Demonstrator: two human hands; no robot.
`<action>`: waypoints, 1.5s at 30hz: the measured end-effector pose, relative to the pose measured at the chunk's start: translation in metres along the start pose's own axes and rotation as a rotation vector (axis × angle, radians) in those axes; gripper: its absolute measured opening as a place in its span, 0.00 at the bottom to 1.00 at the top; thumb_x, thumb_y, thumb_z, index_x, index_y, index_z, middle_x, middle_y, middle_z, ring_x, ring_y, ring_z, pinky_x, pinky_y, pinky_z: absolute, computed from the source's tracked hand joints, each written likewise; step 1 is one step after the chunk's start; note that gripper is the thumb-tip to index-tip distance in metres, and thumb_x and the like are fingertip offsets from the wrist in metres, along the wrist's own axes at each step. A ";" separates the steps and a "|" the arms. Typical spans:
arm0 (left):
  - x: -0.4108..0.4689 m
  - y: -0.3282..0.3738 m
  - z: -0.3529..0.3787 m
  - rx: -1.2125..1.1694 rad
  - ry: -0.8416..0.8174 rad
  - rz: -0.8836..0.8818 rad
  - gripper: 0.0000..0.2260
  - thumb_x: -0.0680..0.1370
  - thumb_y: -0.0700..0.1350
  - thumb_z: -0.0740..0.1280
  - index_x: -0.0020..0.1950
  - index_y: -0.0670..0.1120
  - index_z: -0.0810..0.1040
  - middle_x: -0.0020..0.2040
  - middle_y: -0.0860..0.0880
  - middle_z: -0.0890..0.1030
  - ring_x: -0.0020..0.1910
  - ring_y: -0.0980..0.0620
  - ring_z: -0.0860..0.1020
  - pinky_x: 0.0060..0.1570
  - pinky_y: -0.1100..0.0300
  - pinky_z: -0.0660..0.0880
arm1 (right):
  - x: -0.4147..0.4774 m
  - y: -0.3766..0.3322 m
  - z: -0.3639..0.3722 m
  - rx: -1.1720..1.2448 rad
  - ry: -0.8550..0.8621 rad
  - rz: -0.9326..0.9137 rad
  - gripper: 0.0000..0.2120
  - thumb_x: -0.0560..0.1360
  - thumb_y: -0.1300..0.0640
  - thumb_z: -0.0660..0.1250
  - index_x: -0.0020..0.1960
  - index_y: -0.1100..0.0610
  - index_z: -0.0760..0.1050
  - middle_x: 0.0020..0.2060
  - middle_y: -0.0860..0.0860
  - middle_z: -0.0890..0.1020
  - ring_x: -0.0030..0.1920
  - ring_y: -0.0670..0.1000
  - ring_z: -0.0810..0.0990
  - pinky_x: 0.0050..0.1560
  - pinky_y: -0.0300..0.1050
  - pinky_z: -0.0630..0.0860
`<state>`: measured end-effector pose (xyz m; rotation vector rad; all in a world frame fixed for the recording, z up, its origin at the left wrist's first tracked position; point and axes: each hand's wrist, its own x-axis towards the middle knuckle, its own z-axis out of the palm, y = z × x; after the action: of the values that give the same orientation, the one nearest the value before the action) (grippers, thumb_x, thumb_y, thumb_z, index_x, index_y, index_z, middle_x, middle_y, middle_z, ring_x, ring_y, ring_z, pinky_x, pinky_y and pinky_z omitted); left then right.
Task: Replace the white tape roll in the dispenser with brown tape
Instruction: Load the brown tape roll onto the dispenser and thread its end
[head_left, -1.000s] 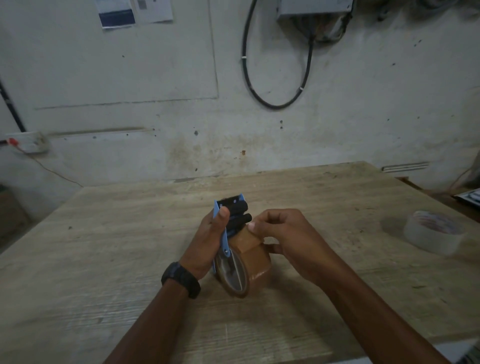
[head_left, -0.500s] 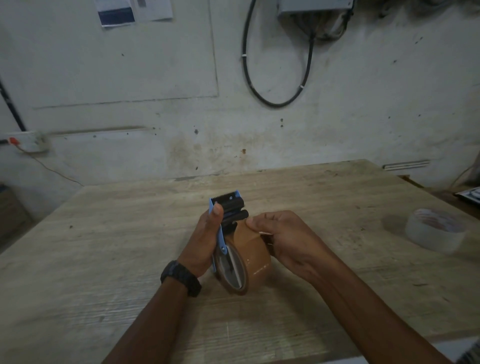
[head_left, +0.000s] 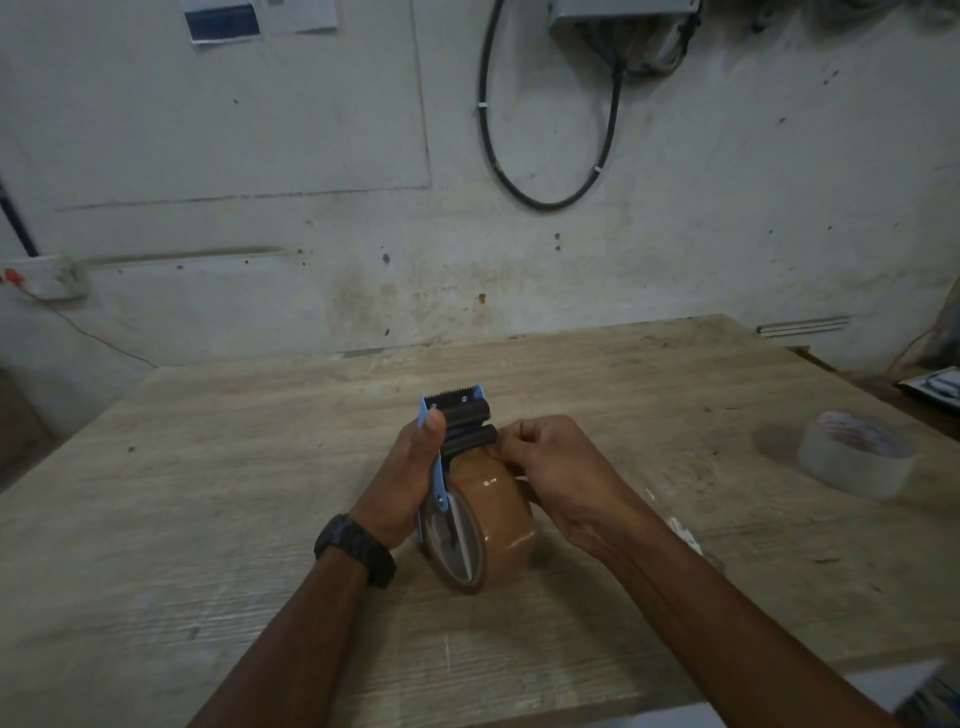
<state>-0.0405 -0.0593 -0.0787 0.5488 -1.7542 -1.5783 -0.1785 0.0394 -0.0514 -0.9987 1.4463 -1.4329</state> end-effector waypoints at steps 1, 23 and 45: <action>0.000 0.001 0.002 -0.025 0.005 -0.012 0.48 0.52 0.81 0.68 0.61 0.52 0.75 0.51 0.48 0.86 0.50 0.50 0.85 0.50 0.53 0.83 | 0.000 0.001 0.002 -0.008 0.035 -0.019 0.11 0.80 0.56 0.68 0.49 0.63 0.83 0.43 0.58 0.88 0.40 0.51 0.86 0.41 0.43 0.82; -0.004 0.006 0.009 -0.333 -0.013 -0.124 0.45 0.55 0.70 0.78 0.66 0.47 0.77 0.56 0.42 0.86 0.54 0.44 0.85 0.53 0.49 0.82 | -0.002 0.006 0.011 -0.293 0.274 -0.503 0.09 0.81 0.57 0.64 0.43 0.47 0.75 0.42 0.38 0.83 0.42 0.39 0.82 0.37 0.31 0.77; -0.003 0.007 0.010 -0.011 0.055 -0.003 0.21 0.70 0.72 0.58 0.51 0.66 0.84 0.52 0.51 0.87 0.55 0.45 0.84 0.66 0.38 0.74 | 0.005 -0.003 0.001 -0.598 0.260 -0.889 0.09 0.67 0.74 0.60 0.39 0.62 0.75 0.34 0.53 0.79 0.35 0.50 0.76 0.33 0.41 0.74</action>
<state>-0.0447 -0.0489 -0.0728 0.5843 -1.7038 -1.5597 -0.1798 0.0340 -0.0486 -2.0784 1.7679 -1.8093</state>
